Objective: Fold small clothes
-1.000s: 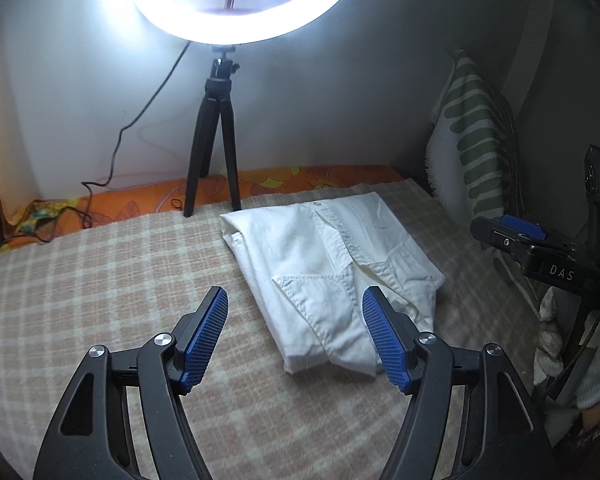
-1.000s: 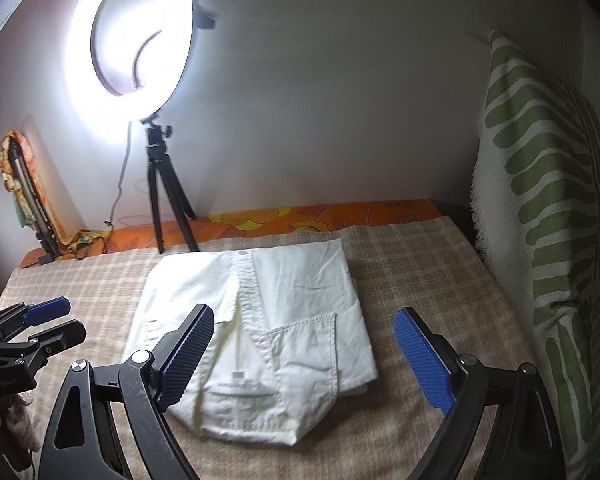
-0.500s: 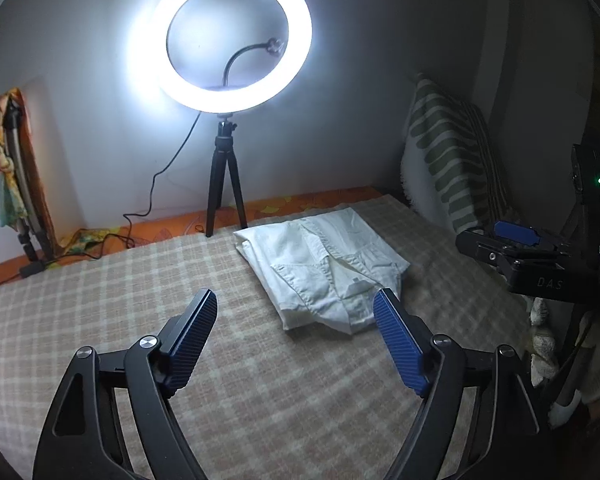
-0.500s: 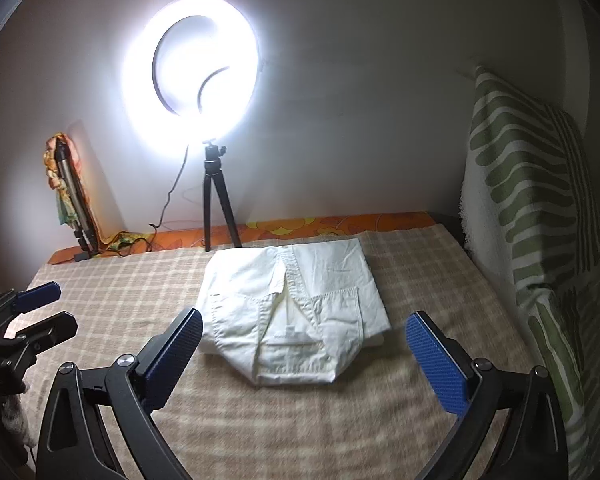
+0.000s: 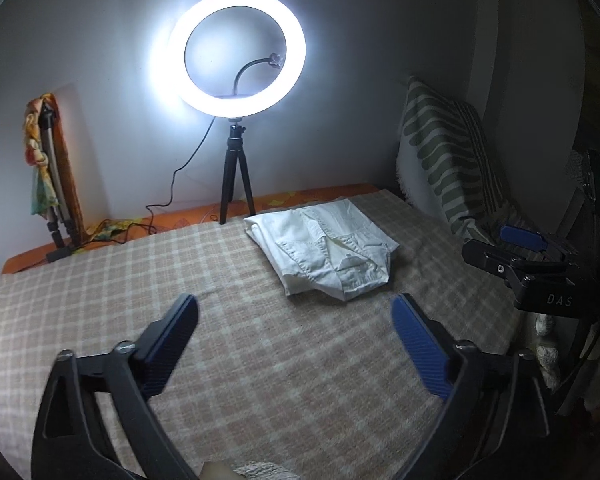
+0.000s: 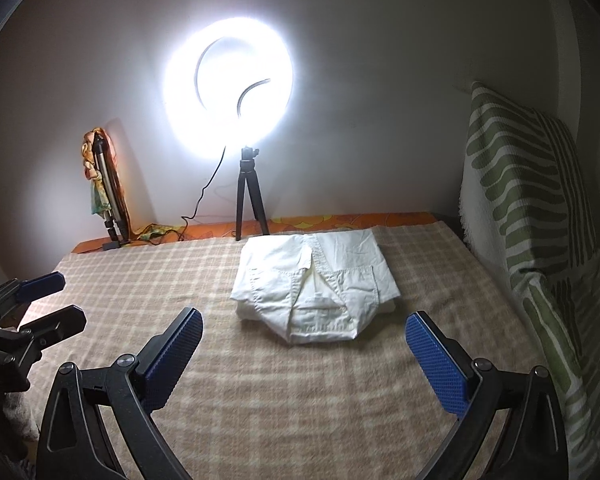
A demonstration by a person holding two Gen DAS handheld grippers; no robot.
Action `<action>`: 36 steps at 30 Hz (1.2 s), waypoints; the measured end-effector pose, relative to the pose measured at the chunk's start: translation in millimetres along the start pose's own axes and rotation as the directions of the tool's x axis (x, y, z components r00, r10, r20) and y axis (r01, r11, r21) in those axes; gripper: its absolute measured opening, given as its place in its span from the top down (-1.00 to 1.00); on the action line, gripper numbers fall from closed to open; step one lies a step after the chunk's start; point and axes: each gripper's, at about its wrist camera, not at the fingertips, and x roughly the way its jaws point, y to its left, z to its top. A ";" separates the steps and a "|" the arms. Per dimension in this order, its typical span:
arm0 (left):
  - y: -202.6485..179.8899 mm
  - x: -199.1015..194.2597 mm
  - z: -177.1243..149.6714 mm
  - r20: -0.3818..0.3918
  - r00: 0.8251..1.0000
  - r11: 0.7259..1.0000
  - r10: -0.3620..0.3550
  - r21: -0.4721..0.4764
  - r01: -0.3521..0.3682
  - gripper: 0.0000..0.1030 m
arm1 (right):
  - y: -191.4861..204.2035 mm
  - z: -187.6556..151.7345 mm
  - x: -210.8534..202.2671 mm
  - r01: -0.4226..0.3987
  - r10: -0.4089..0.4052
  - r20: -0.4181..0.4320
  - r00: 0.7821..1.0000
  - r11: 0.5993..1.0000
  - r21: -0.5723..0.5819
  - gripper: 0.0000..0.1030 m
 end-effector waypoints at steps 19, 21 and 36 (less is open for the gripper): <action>-4.5 -10.8 -24.5 0.014 0.999 0.995 0.052 0.080 -0.053 -0.99 | -6.1 -43.0 -14.6 0.059 -0.059 -0.007 0.998 0.997 0.051 -0.99; -5.0 -12.2 -24.8 0.018 0.998 0.994 0.057 0.091 -0.058 -0.99 | -6.0 -43.3 -15.3 0.062 -0.062 -0.005 0.998 0.997 0.051 -0.99; -8.5 -15.5 -25.2 0.020 0.998 0.992 0.056 0.108 -0.057 -0.99 | 0.3 -43.8 -11.5 0.038 -0.038 -0.013 0.999 0.999 0.038 -0.99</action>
